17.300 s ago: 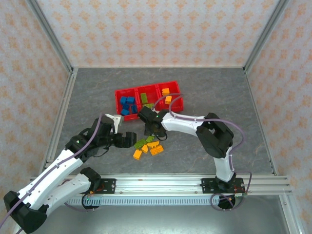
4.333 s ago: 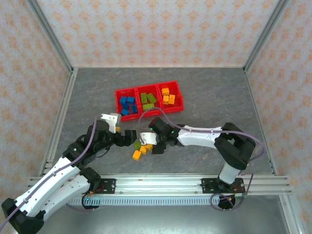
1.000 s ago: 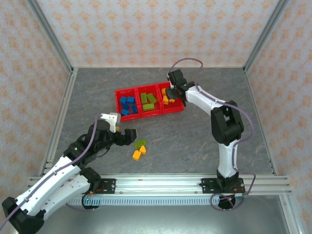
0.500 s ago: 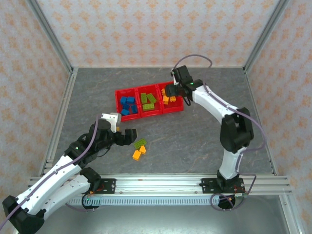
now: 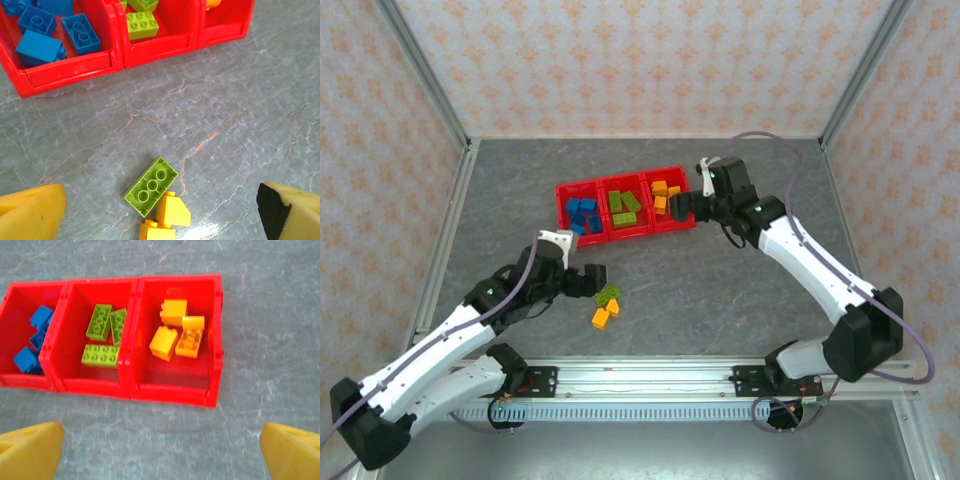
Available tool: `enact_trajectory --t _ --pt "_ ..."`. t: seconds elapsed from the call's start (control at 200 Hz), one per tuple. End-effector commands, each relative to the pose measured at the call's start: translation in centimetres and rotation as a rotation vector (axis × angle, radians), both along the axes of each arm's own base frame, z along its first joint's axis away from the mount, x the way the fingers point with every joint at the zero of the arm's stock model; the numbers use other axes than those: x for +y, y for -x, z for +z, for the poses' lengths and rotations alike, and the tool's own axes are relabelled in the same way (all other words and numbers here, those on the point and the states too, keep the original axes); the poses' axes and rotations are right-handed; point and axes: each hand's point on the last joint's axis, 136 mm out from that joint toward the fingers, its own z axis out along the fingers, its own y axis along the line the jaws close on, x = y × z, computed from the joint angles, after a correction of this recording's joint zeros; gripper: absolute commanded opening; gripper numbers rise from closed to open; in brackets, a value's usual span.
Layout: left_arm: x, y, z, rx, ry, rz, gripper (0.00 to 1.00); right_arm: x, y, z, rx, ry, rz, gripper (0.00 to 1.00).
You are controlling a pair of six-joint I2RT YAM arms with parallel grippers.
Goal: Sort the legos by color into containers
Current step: Place the lego in the container, then pick up the lego from the middle-left of the table.
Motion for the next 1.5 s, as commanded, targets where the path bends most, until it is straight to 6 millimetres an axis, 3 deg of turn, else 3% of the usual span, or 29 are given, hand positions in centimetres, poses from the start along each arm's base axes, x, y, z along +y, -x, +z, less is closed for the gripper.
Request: enact_trajectory --t 0.0,0.17,0.28,0.536,0.746,1.001,1.211,1.442,1.497 --pt "0.9 0.2 -0.2 0.061 -0.067 0.101 0.99 -1.0 2.2 1.2 -0.044 -0.037 0.015 1.0" --pt "0.0 1.2 -1.3 0.125 -0.03 0.173 0.99 -2.2 4.7 2.6 -0.112 -0.097 0.011 1.0" --pt "-0.9 2.2 -2.1 0.148 -0.027 0.177 0.99 -2.5 5.7 2.1 -0.113 -0.107 0.016 0.99" --pt "-2.5 5.0 -6.0 0.25 -0.158 0.156 0.96 -3.4 6.5 0.1 -0.11 -0.096 -0.01 1.0" --pt "-2.3 6.9 -9.2 0.307 -0.232 0.159 0.92 -2.8 6.5 -0.4 -0.101 -0.115 0.009 1.0" --pt "-2.3 7.2 -10.9 0.313 -0.214 0.146 0.89 -2.8 6.4 -0.5 -0.095 -0.106 0.014 1.0" --pt "-3.7 7.5 -11.8 0.327 -0.207 0.055 0.81 -2.9 6.4 -0.8 -0.085 -0.103 0.004 1.0" --pt "-4.1 7.0 -12.5 0.328 -0.287 0.026 0.81 -2.7 6.6 -1.0 -0.063 -0.119 0.006 1.0" --pt "-3.9 6.9 -13.0 0.336 -0.312 0.032 0.86 -2.9 6.6 -1.1 -0.062 -0.111 -0.001 1.0"
